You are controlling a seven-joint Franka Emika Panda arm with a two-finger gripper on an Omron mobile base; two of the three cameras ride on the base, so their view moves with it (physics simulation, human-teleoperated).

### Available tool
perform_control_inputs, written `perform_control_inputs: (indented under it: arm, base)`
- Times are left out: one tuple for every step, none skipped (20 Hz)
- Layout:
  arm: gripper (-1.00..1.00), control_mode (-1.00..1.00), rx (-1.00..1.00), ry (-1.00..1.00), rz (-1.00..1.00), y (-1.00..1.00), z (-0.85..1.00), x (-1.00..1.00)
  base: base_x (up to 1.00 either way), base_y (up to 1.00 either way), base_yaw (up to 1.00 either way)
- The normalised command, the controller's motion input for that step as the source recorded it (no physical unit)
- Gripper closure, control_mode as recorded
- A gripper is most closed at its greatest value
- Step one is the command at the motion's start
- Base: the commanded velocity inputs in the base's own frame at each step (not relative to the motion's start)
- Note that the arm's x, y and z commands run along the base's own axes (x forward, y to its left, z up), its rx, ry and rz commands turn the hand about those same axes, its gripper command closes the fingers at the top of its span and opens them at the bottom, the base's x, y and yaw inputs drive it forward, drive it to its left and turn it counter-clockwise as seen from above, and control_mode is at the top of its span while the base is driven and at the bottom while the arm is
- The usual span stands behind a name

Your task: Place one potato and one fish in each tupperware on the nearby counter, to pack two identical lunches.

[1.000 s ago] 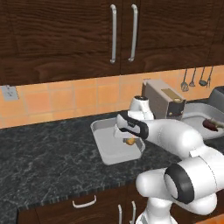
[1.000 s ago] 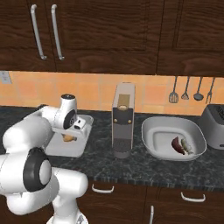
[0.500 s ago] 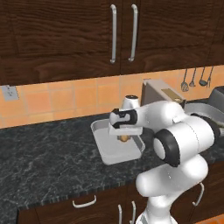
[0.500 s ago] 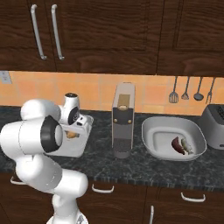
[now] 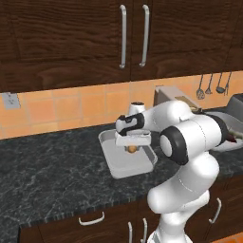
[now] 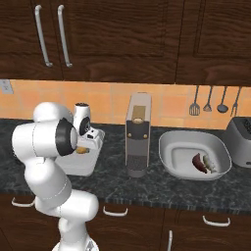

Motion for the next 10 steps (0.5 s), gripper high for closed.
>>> perform_control_inputs:
  arm:
    - [-1.0, -1.0, 0.0, 0.0, 0.0, 0.06, 0.06, 0.0]
    - [-1.0, -1.0, -0.02, -0.04, 0.0, 0.06, 0.17, -0.07]
    - [-1.0, -1.0, -0.02, -0.04, 0.03, 0.0, 0.31, -0.11]
    - [-1.0, -1.0, -0.03, -0.07, 0.02, 0.0, 0.38, -0.13]
    - [-1.0, -1.0, -0.05, -0.05, 0.03, 0.0, 0.3, -0.09]
    - [-1.0, -1.0, -0.06, -0.02, 0.05, 0.0, 0.47, -0.06]
    - [-1.0, -1.0, -0.07, 0.0, 0.03, 0.0, 0.6, -0.06]
    - [-1.0, -1.0, -0.07, 0.0, 0.02, 0.01, 0.64, -0.01]
    - [-1.0, -1.0, -0.07, 0.0, 0.0, 0.0, 0.57, 0.0]
    - [-1.0, -1.0, -0.06, 0.0, 0.0, 0.0, 0.5, 0.0]
  base:
    - [0.0, 0.0, 0.0]
    - [0.0, 0.0, 0.0]
    - [0.0, 0.0, 0.0]
    - [0.0, 0.0, 0.0]
    - [0.0, 0.0, 0.0]
    - [0.0, 0.0, 0.0]
    - [0.0, 0.0, 0.0]
    - [0.0, 0.0, 0.0]
    - [0.0, 0.0, 0.0]
    - [0.0, 0.0, 0.0]
